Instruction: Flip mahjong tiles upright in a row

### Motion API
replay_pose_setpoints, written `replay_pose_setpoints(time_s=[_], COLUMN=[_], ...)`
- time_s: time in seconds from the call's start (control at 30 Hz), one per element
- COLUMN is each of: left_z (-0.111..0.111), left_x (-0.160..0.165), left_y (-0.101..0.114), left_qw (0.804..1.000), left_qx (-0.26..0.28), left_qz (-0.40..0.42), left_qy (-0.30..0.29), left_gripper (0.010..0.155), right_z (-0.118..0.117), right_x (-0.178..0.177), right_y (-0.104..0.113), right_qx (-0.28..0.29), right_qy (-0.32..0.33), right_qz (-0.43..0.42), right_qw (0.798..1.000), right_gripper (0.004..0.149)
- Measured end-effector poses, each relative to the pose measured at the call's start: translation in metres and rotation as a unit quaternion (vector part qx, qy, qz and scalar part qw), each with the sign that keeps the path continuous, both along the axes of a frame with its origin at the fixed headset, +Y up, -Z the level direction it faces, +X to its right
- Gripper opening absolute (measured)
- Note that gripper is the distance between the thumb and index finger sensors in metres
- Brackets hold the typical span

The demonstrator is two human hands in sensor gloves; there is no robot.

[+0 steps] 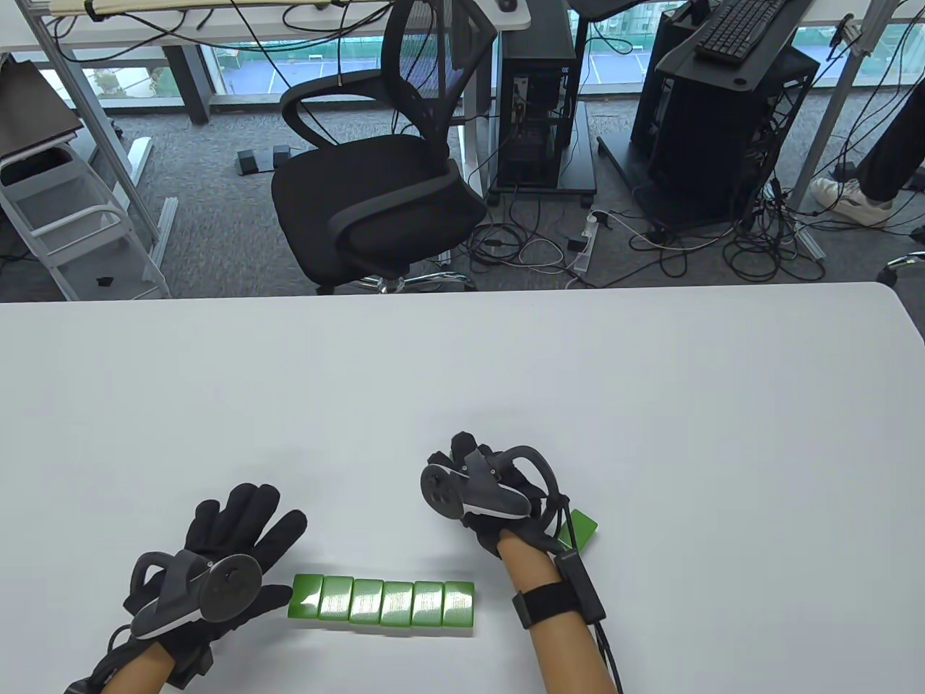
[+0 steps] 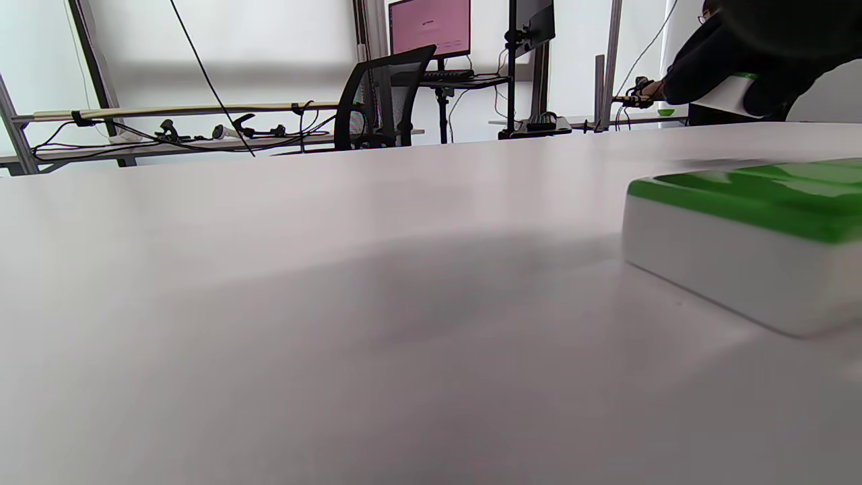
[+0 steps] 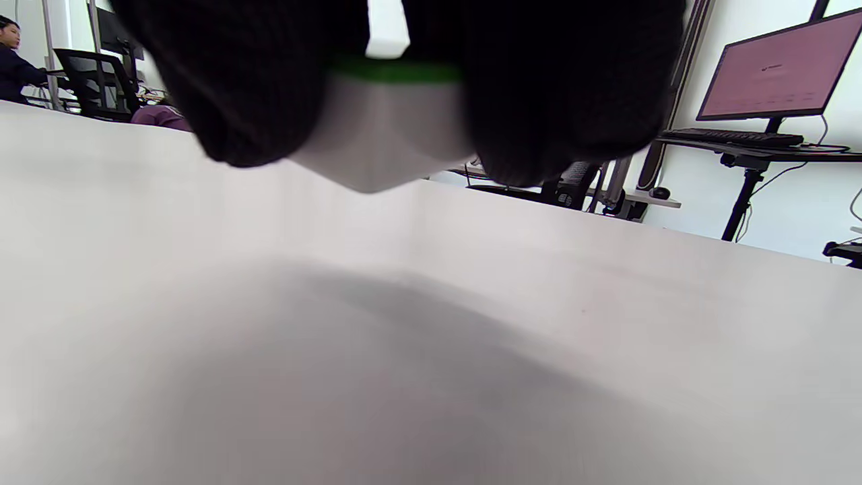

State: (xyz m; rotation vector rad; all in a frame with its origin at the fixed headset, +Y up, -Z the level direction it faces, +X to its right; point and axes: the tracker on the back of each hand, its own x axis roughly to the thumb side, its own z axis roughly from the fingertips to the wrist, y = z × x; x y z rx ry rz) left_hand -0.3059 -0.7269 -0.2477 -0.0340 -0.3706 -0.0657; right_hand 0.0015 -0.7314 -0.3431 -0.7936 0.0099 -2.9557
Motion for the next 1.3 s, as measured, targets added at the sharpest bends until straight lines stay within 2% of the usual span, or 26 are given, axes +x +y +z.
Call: replay_pose_setpoints(time_s=[0.2,0.37,0.53,0.77,1.3], left_z=[0.002,0.003,0.004,0.005,0.004], left_x=[0.003,0.004,0.004,0.003,0.000], left_y=[-0.003,-0.003,-0.003,-0.001,-0.002], left_qw=[1.000,1.000,1.000,1.000,1.000], left_qx=[0.001,0.003,0.003,0.012,0.009], left_qz=[-0.010,-0.014,-0.017,-0.012,-0.009], left_qy=[-0.007,-0.008,-0.005,-0.004,0.001], left_gripper=[0.086,0.086,0.086,0.086,0.086], right_z=[0.047,0.083,0.107,0.121,0.123], right_x=[0.027,0.038,0.035,0.026,0.022], right_y=[0.007,0.000,-0.009,-0.020,-0.031], right_qx=[-0.028,-0.063,-0.068,-0.093,-0.062], right_qy=[0.025,0.043,0.066,0.079,0.077], right_qz=[0.003,0.025,0.059,0.069,0.074], right_qw=[0.999,0.997,0.994,0.990,0.992], right_gripper=[0.061,0.065,0.071,0.077,0.081])
